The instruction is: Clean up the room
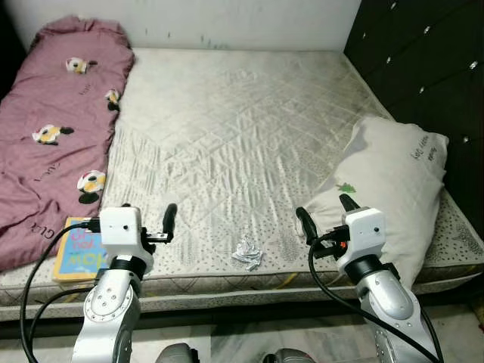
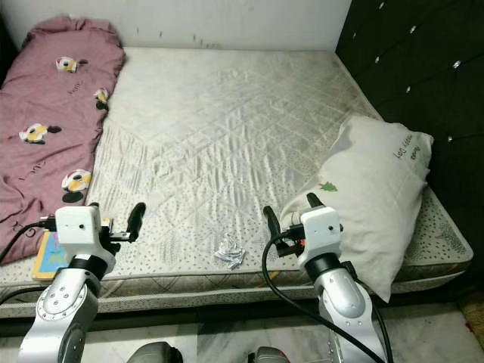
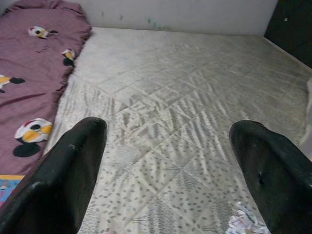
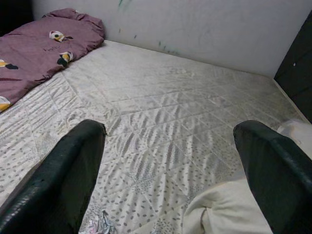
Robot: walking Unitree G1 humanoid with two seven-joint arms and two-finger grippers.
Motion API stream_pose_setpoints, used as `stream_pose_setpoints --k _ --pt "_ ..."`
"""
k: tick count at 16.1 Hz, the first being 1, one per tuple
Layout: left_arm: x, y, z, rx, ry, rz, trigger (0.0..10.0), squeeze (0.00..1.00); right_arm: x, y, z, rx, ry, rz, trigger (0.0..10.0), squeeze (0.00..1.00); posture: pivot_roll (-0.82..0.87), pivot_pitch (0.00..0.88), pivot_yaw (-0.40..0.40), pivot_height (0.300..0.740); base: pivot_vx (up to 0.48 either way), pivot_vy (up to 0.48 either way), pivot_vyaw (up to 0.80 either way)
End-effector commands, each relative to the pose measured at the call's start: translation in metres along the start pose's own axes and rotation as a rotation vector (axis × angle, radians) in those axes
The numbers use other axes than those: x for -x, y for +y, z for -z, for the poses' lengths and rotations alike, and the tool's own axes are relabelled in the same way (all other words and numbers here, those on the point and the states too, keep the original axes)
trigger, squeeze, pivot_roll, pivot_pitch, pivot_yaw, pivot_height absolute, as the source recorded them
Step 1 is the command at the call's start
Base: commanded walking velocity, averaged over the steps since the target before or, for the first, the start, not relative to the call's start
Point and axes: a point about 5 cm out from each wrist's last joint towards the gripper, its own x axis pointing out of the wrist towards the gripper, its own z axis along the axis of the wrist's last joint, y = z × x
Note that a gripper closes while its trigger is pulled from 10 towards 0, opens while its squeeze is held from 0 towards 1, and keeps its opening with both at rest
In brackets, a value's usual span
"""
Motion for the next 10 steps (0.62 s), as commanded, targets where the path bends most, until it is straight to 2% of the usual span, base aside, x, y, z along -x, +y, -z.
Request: stream_pose_setpoints --k 1,5,10 --pt "-0.0005 -0.0020 0.0010 0.004 0.009 0.011 10.0 0.00 0.0017 -0.0040 0.0034 0.003 0.018 0.018 10.0 0.00 -0.02 0.070 -0.041 0.740 0.000 0.000 0.00" --pt "-0.0021 0.0014 0.0011 -0.003 0.021 -0.001 10.0 0.00 0.0005 -0.0041 0.0032 -0.001 0.014 0.023 10.0 0.00 -0.02 0.069 -0.034 0.740 0.000 0.000 0.00" --pt "-0.0054 0.0027 -0.0009 -0.003 0.016 -0.005 10.0 0.00 -0.0009 -0.0051 0.0025 0.003 0.011 0.024 10.0 0.00 -0.02 0.075 -0.035 0.740 0.000 0.465 0.00"
